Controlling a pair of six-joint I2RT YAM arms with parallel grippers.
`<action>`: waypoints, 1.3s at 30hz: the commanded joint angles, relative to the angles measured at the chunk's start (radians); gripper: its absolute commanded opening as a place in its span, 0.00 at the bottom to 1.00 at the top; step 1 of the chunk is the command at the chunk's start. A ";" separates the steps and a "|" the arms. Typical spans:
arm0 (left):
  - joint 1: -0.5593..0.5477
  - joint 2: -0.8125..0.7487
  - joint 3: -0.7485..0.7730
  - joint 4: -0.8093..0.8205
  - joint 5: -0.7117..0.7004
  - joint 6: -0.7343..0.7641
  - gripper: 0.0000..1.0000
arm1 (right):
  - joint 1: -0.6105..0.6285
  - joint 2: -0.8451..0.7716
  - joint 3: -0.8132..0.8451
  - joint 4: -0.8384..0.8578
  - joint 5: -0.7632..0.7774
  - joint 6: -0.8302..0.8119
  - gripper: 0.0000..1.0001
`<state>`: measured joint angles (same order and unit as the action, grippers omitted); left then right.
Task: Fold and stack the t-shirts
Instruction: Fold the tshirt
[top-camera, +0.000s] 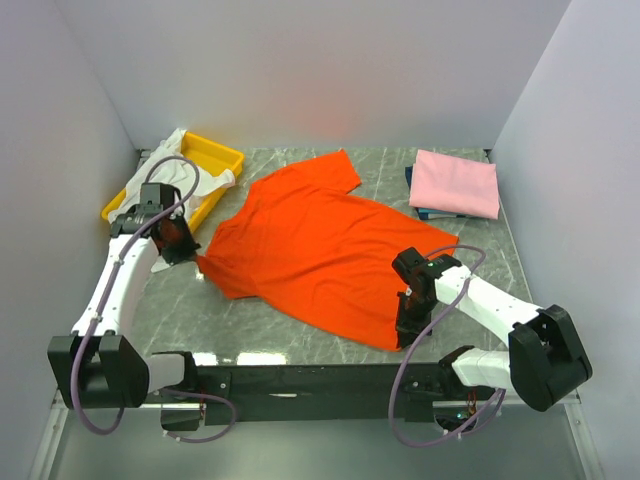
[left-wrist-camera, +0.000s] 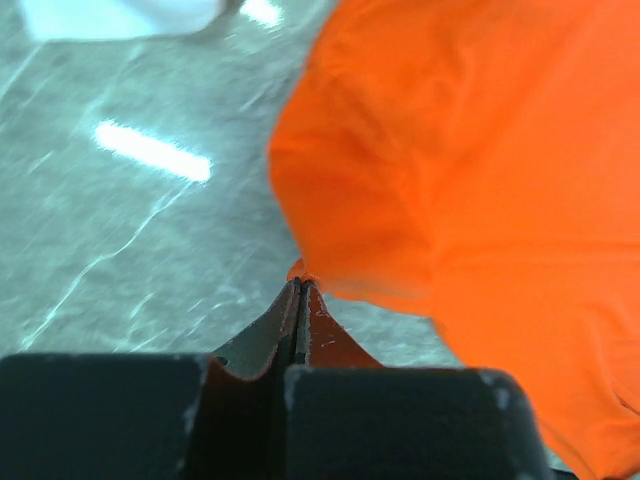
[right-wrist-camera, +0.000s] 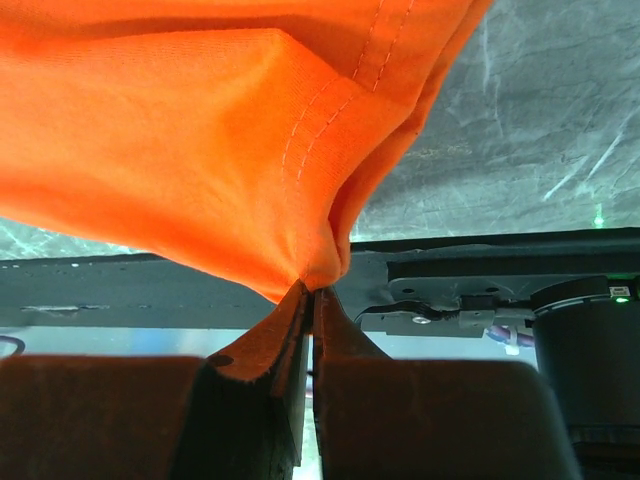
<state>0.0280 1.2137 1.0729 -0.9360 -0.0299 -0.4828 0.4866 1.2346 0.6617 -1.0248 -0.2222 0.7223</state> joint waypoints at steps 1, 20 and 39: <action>-0.022 0.023 0.071 0.072 0.044 0.012 0.00 | -0.008 -0.015 -0.004 0.000 -0.009 0.019 0.00; -0.155 0.309 0.332 0.224 0.123 0.027 0.00 | -0.298 0.011 0.036 0.080 -0.101 -0.106 0.00; -0.211 0.633 0.723 0.261 0.197 0.073 0.00 | -0.534 0.025 0.030 0.147 -0.221 -0.149 0.00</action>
<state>-0.1764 1.8256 1.7256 -0.7212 0.1280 -0.4309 -0.0154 1.2739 0.6819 -0.8974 -0.4198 0.5823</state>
